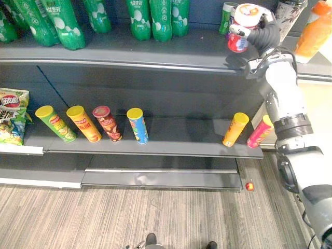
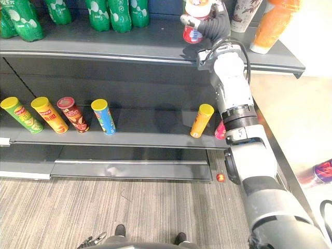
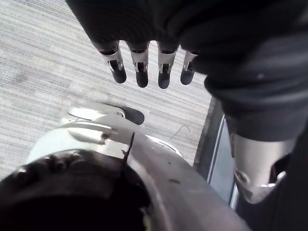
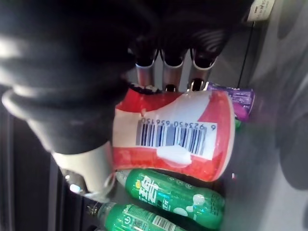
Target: Put the gum and the chips on the shelf.
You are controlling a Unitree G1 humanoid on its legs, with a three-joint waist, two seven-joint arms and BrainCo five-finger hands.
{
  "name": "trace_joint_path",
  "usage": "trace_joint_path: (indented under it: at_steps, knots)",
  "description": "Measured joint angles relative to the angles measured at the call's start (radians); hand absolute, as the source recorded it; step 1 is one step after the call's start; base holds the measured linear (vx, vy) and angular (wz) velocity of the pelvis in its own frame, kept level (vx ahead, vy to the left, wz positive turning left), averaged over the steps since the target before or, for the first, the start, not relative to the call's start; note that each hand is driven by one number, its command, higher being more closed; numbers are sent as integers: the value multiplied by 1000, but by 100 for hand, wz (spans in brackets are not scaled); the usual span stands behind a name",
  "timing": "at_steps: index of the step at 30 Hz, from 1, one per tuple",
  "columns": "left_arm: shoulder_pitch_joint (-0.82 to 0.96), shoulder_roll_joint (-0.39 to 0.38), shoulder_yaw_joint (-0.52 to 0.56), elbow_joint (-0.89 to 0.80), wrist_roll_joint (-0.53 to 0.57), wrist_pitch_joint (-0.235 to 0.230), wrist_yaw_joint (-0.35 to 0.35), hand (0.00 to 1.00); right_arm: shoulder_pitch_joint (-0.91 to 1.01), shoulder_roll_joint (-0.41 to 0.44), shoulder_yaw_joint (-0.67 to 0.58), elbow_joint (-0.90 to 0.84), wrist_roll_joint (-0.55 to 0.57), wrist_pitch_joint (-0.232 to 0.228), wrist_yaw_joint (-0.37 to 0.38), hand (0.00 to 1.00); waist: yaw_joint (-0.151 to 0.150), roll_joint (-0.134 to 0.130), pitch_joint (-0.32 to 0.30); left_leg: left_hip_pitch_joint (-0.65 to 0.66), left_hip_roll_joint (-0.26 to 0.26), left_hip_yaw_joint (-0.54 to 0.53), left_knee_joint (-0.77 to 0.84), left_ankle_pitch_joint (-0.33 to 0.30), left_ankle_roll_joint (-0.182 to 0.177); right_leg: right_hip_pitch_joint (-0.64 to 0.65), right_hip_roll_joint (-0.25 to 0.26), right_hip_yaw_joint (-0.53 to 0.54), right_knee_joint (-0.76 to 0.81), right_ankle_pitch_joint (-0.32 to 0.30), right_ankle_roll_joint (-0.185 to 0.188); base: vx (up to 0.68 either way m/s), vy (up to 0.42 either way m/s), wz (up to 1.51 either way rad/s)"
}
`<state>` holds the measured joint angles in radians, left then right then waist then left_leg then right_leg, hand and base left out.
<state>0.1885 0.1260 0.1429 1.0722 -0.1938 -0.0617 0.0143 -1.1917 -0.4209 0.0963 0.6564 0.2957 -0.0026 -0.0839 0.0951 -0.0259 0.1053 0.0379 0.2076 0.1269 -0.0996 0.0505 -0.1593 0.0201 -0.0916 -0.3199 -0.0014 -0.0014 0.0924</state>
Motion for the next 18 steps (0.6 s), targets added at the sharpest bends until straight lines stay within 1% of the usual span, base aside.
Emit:
trace_joint_path:
  at_steps: [5,9,13,18]
  knots:
    - [-19,4,0,0,0,0,0,0,-34,0,-1,64,-2,15,2,100,2,-8,7,-9,4,0,-1,0,0,-1,4,-1,-2,0,0,0,0,0]
    - [-40,5,0,-2,0,0,0,0,-45,0,-11,74,-3,19,4,100,2,-16,20,-17,7,0,3,2,-3,-15,7,-1,-4,2,-3,25,-2,-1]
    - [-40,4,-1,-11,-1,-1,0,0,-68,1,-16,140,-12,24,7,100,3,-13,29,-17,7,1,5,3,-3,-15,8,0,-6,2,-3,33,-1,-1]
    - [-42,4,-20,-19,-2,-1,0,0,-76,1,-59,158,-14,24,6,100,4,-3,44,-17,9,2,5,3,-4,-15,10,0,-6,2,-3,0,0,0]
